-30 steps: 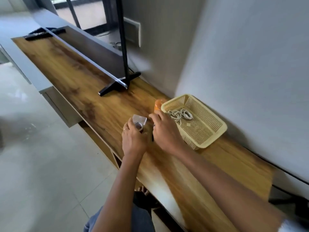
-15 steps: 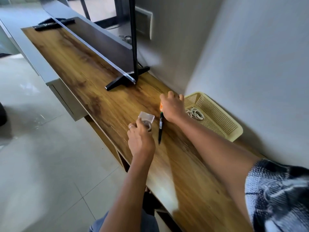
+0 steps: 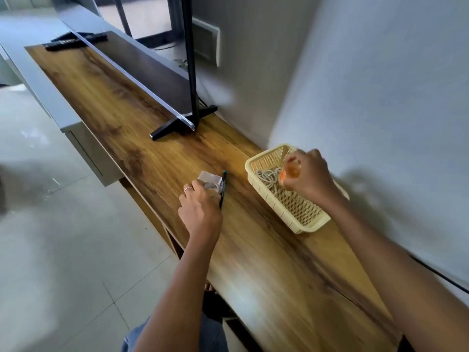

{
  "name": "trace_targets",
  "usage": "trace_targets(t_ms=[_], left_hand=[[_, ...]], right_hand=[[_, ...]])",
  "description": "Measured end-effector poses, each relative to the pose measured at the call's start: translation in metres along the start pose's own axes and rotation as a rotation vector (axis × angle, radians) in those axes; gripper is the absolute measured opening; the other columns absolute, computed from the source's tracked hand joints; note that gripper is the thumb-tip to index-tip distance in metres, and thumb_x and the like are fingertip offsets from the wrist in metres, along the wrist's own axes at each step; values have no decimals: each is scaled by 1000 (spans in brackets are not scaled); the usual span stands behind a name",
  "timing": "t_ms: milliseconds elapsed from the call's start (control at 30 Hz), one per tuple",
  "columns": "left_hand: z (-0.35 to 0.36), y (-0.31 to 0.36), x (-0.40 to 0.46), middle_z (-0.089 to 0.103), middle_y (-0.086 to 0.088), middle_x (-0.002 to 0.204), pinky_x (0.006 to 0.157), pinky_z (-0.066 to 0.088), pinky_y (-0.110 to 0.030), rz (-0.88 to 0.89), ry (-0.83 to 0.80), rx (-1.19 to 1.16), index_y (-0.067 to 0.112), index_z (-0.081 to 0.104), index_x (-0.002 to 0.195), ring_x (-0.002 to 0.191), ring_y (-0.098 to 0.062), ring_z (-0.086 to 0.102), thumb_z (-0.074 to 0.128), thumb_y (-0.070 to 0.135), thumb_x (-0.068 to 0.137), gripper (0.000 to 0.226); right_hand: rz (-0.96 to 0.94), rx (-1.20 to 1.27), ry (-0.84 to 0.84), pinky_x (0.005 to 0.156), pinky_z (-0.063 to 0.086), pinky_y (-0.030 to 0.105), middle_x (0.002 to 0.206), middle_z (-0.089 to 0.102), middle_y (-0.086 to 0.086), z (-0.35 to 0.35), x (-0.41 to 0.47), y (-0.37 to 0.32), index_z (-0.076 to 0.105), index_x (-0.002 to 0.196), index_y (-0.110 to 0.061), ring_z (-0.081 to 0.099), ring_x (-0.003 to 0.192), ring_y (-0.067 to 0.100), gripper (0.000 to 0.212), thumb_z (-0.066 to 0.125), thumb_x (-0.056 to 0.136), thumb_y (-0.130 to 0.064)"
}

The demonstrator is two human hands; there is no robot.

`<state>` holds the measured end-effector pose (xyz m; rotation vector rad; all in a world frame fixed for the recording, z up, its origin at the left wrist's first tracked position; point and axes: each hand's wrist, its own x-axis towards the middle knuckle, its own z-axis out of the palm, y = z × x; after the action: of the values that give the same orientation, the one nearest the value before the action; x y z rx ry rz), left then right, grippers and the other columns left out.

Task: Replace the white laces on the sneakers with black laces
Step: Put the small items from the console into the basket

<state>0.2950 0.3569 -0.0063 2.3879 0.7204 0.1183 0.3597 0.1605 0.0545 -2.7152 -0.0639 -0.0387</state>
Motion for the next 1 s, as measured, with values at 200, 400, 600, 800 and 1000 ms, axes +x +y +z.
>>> trace_targets(t_ms=[200, 400, 600, 800, 1000], left_hand=[[10, 34, -22, 57, 3, 116, 85, 30, -31, 296, 129, -148, 20, 51, 121, 109, -17, 50, 65, 44, 87, 44], [31, 63, -44, 63, 7, 108, 84, 21, -31, 501, 72, -116, 24, 57, 116, 102, -16, 51, 63, 59, 81, 50], [39, 82, -55, 61, 8, 119, 89, 24, -32, 577, -25, -176, 25, 56, 121, 113, -15, 48, 62, 57, 80, 52], [32, 68, -40, 44, 0, 139, 97, 30, -35, 396, -72, -25, 26, 43, 137, 125, -19, 39, 50, 55, 93, 54], [17, 40, -20, 38, -13, 144, 99, 36, -45, 42, -141, 75, 16, 36, 141, 127, -31, 38, 50, 20, 96, 48]], right_hand=[[47, -4, -155, 88, 42, 29, 123, 45, 10, 18, -26, 31, 56, 121, -16, 49, 109, 24, 49, 75, 79, -34], [31, 264, 6, 66, 41, 14, 95, 60, 0, 3, -28, 30, 62, 105, -11, 57, 82, 13, 30, 47, 99, -36], [151, 657, -142, 76, 57, 38, 90, 71, 1, -13, -25, 24, 68, 86, -23, 69, 85, 20, 12, 61, 92, -31], [236, 413, 137, 77, 56, 47, 83, 66, 1, -13, -18, 54, 66, 85, -14, 67, 82, 27, 16, 55, 95, -20], [137, -77, -12, 68, 45, 33, 93, 66, 9, 7, -7, 70, 58, 95, -3, 59, 86, 27, 12, 48, 95, -9]])
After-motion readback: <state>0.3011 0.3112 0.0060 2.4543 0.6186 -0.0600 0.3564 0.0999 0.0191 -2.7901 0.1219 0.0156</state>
